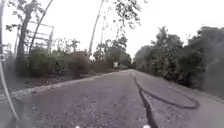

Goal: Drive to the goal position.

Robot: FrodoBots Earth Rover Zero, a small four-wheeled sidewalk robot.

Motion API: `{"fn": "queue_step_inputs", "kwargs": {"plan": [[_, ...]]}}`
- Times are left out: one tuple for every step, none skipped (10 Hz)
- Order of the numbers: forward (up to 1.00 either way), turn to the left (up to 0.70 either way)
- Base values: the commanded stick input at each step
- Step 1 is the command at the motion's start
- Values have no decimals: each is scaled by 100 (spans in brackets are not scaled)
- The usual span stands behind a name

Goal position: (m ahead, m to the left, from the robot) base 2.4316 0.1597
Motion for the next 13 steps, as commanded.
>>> {"fn": "queue_step_inputs", "kwargs": {"plan": [[70,-34],[70,-26],[70,-18],[70,-10],[70,-2],[70,0],[70,0],[70,0],[70,0],[70,0],[70,0],[70,0],[70,0]]}}
